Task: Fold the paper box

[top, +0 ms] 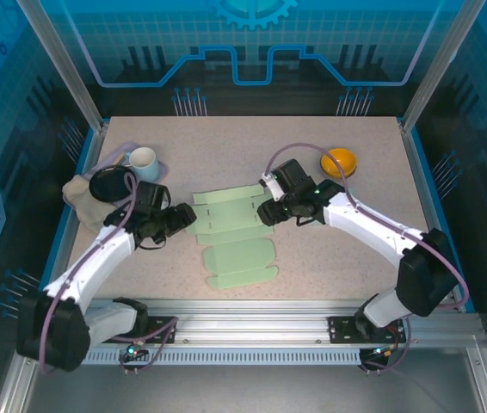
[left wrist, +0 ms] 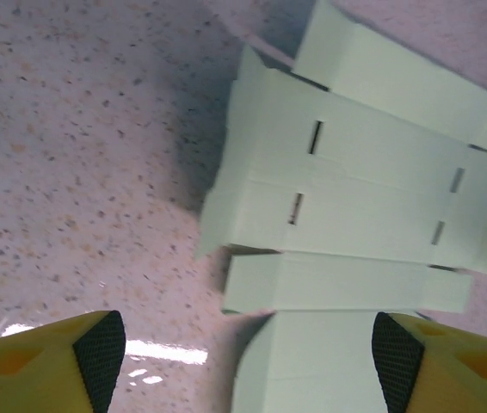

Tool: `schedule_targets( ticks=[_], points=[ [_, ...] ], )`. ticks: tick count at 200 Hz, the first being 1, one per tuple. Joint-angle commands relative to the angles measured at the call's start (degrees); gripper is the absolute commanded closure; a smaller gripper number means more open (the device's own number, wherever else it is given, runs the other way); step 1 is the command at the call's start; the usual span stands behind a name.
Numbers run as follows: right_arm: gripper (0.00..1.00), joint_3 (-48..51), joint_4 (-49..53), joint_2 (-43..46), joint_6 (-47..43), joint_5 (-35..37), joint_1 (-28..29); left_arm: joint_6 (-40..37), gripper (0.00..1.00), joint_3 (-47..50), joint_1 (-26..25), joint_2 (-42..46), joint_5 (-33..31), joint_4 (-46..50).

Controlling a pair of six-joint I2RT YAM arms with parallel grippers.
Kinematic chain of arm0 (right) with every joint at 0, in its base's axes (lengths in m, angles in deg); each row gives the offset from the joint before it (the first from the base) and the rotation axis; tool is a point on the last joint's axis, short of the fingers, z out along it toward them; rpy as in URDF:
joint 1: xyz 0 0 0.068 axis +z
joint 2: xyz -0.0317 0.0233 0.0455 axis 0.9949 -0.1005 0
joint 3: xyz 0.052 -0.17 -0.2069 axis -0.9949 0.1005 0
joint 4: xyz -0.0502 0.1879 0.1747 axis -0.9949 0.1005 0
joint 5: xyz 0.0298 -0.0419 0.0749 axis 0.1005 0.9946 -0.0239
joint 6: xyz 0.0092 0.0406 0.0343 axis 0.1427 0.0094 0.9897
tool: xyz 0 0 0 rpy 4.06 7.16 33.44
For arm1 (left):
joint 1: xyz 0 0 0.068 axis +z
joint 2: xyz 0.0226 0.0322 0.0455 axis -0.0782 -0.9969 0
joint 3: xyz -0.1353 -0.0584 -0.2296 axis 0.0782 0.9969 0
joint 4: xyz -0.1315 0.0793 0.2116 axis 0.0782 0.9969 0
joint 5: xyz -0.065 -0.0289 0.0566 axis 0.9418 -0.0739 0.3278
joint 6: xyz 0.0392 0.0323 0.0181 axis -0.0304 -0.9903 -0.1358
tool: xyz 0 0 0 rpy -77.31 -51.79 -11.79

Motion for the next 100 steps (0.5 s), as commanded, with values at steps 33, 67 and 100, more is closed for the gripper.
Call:
schedule_targets(
  ticks=[33, 67, 100],
  points=[
    [0.41, -3.47, -0.58, -3.94, -6.57, -6.61, -1.28, -6.83, 0.20, -1.59, 0.64, -12.78, 5.56, -12.12],
    [0.42, -5.03, 0.02, -6.54, -12.43, -11.21, -1.68, -10.35, 0.29, -6.10, 0.98, -21.09, 1.77, -12.63],
    [0.43, -8.53, 2.33, -8.56, -21.49, -18.84, -2.86, -11.56, 0.78, -7.23, 0.99, -24.56, 6.23, -17.05]
  ],
)
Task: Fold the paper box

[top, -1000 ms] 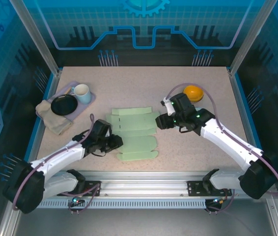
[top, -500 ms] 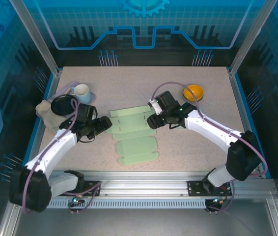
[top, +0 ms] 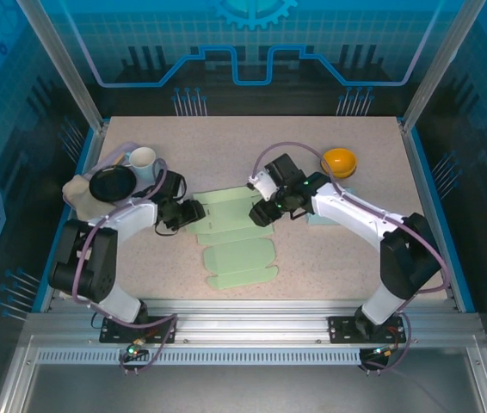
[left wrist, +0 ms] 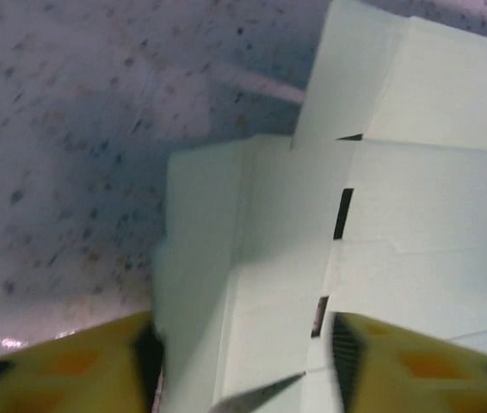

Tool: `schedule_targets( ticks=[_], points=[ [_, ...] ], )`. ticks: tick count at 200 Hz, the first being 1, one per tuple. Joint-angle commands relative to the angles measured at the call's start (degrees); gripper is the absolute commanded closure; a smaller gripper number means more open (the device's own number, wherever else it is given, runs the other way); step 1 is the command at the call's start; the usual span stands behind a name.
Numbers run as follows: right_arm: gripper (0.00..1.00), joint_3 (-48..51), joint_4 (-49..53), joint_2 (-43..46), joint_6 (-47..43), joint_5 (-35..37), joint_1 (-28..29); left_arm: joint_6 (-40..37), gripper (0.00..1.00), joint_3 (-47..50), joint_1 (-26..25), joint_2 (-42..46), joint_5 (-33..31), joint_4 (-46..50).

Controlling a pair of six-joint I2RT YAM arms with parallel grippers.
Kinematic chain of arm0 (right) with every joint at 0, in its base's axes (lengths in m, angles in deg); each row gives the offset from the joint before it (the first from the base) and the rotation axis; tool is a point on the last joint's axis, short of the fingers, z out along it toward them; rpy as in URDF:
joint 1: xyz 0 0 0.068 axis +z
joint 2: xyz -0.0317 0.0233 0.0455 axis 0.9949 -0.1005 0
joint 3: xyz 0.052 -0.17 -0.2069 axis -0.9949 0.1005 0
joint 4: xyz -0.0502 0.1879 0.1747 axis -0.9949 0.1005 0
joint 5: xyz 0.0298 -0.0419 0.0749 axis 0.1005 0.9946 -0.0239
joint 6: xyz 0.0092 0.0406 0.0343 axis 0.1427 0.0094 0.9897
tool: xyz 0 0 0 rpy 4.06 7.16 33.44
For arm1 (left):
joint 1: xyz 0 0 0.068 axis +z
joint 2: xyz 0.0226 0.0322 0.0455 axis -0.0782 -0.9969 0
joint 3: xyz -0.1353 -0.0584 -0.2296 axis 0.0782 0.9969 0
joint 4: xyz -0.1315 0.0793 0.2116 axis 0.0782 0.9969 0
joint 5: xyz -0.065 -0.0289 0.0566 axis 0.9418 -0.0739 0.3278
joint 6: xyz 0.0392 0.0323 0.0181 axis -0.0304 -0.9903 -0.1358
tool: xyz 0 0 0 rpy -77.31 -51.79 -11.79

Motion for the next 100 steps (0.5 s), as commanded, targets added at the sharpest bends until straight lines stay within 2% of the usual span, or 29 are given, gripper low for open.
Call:
schedule_targets(
  ticks=[1, 13, 39, 66, 84, 100],
  points=[
    [0.43, -4.20, 2.32, -1.32, -8.55, -7.55, -1.46, -2.83, 0.80, -1.90, 0.57, -1.39, 3.22, -3.91],
    [0.44, -6.66, 4.04, -2.20, -11.97, -7.90, -2.07, -3.62, 1.00, -2.71, 0.20, 0.24, 3.95, -4.29],
    [0.45, -11.85, 7.15, -2.54, -20.44, -8.44, -4.43, -9.55, 1.00, -12.66, -5.67, 5.95, -7.62, 8.58],
    [0.43, -10.71, 3.55, 2.98, -35.24, -14.74, -6.67, -20.39, 1.00, -21.38, -14.29, 10.39, -19.07, 16.65],
    [0.42, -12.01, 2.08, 4.97, -41.74, -15.75, -8.46, -27.83, 1.00, -22.57, -17.46, 14.09, -20.99, 16.68],
    [0.41, -15.17, 3.24, 4.97, -44.56, -16.64, -10.56, -33.23, 1.00, -20.60, -18.65, 18.70, -20.09, 13.79]
  ],
)
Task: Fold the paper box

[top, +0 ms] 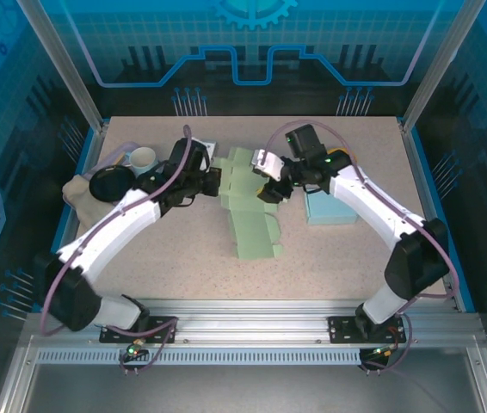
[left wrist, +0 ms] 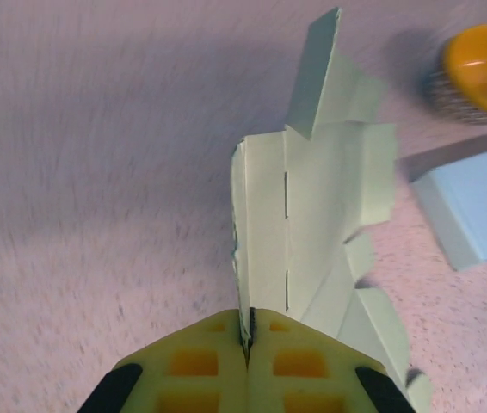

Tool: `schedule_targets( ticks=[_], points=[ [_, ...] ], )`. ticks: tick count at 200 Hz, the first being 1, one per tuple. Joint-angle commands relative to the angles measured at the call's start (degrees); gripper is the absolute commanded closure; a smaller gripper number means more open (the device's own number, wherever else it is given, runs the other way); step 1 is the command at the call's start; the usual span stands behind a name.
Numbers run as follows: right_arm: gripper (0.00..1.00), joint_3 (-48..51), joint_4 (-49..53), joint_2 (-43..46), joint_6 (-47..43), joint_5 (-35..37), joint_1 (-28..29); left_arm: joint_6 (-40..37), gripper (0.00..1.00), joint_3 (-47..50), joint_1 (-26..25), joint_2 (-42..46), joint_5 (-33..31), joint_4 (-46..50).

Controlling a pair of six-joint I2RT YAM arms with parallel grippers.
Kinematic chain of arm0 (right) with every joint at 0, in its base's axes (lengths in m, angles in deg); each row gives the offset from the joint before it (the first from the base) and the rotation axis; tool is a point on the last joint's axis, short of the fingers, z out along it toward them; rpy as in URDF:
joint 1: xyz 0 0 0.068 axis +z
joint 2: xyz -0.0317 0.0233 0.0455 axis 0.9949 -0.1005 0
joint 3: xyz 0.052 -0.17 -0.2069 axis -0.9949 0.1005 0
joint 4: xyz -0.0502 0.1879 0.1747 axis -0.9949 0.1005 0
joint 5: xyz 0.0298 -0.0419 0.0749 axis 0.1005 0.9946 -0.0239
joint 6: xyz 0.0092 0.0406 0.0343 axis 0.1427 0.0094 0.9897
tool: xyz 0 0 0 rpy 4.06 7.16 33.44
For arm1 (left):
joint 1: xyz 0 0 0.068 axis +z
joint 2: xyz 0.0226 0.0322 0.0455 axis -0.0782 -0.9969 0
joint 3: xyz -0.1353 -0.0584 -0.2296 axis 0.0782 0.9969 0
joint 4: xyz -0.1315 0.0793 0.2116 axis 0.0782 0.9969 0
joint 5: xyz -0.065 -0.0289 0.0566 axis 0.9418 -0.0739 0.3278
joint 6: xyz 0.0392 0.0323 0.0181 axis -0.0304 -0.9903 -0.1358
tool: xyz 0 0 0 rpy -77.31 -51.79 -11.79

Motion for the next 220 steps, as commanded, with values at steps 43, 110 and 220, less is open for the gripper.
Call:
schedule_targets(
  ticks=[43, 110, 220],
  points=[
    [0.41, -8.32, 3.93, 0.52, -17.44, -10.49, -7.21, -24.13, 1.00, 8.21, -1.53, 16.44, 1.71, -5.29],
    [0.40, -10.85, 8.57, -2.92, -18.66, -9.99, -5.36, -26.14, 1.00, 13.06, -1.48, 19.68, 3.83, -10.40],
    [0.70, -15.26, 20.32, -5.77, -24.49, -10.66, -4.67, -25.95, 1.00, 14.86, -1.50, 20.85, 2.39, -11.71]
  ],
)
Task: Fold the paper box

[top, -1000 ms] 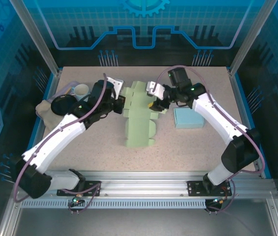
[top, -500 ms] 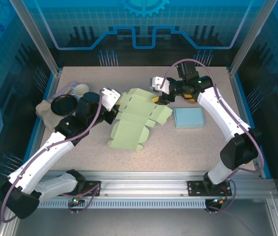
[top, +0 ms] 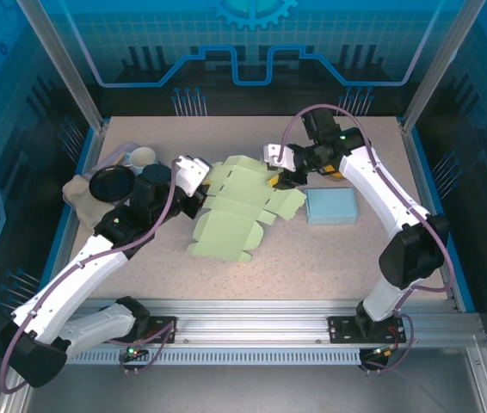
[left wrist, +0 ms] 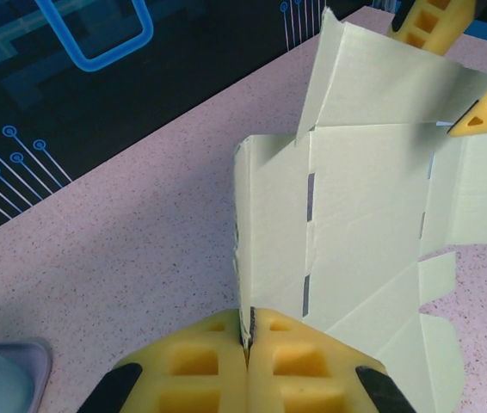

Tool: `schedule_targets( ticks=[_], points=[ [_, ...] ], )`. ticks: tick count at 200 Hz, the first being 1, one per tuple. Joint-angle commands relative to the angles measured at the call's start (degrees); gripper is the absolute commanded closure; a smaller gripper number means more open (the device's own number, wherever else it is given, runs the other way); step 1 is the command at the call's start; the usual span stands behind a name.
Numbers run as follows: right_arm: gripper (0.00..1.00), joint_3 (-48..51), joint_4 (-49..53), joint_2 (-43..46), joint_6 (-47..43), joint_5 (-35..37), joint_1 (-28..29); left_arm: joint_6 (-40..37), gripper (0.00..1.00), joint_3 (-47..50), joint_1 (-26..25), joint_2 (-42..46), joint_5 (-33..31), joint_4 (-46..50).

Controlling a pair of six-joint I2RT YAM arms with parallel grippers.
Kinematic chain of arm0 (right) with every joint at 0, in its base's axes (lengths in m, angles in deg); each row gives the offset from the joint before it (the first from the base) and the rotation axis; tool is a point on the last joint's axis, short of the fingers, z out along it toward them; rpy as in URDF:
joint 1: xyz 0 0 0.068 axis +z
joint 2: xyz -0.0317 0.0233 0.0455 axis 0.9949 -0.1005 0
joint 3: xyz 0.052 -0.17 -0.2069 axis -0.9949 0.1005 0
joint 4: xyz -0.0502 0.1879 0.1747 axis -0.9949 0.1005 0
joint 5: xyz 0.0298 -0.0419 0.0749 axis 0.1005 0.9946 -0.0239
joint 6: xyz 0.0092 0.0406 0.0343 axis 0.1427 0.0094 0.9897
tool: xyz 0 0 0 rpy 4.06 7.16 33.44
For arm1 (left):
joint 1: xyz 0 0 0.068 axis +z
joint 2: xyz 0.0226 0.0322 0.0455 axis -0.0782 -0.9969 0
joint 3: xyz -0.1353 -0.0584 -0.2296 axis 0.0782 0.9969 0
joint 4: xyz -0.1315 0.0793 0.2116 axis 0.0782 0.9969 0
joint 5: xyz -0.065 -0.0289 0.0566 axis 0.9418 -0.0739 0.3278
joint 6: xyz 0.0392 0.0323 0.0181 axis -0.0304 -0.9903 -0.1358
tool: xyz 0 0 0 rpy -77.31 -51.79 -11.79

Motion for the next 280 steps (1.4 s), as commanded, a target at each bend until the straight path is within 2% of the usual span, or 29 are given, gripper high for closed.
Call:
schedule_targets(
  ticks=[1, 46, 55, 61, 80, 88, 109, 129, 153, 178, 204, 221, 280],
  points=[
    [0.71, -2.18, 3.61, -0.39, -0.89, -0.87, 1.11, -1.02, 1.00, 0.72, -0.24, 0.98, 0.27, -2.33],
    [0.99, -3.22, 5.33, -0.58, -1.41, 3.52, 2.24, -0.66, 1.00, 0.93, -0.31, 0.47, -0.50, -2.62],
    [1.00, -3.34, 5.41, -0.50, -1.42, 5.17, 2.64, -0.05, 0.99, 0.69, -0.31, 0.11, -0.84, -2.36],
    [1.00, -3.50, 5.52, -0.37, -1.33, 6.65, 2.93, 0.49, 0.93, 0.22, -0.31, 0.02, -1.09, -1.74],
    [1.00, -4.55, 6.68, -0.79, -1.68, 13.25, 4.33, 2.57, 0.66, -2.03, -0.16, 0.27, -3.25, -0.09],
    [1.00, -5.40, 7.62, -1.11, -2.06, 16.50, 5.22, 2.59, 0.58, -2.65, 0.08, 0.94, -3.28, 0.14],
    [1.00, -7.03, 9.36, -1.90, -2.89, 22.24, 7.05, 2.45, 0.48, -3.69, 0.77, 2.55, -2.82, -1.43],
    [1.00, -8.13, 10.09, -1.82, -3.13, 20.86, 7.76, 1.67, 0.41, -5.13, 1.48, 1.40, 1.22, -2.02],
    [1.00, -9.52, 10.94, -2.07, -3.35, 20.09, 8.65, -0.60, 0.38, -7.51, 1.43, -2.64, 7.99, -0.29],
    [1.00, -10.13, 11.82, -1.91, -3.49, 19.21, 8.98, -2.68, 0.38, -8.02, 1.43, -6.43, 7.78, 0.78],
    [1.00, -9.62, 11.96, -1.04, -3.43, 17.90, 8.98, -2.34, 0.38, -8.55, 1.13, -7.80, 11.57, 1.88],
    [1.00, -9.33, 11.98, -0.68, -3.43, 17.31, 9.11, -2.74, 0.38, -9.05, 0.26, -8.37, 11.69, 2.33],
    [1.00, -8.16, 12.31, 0.48, -3.91, 13.16, 10.91, -0.21, 0.36, -11.42, -1.56, -10.96, 15.43, 0.90]
  ],
)
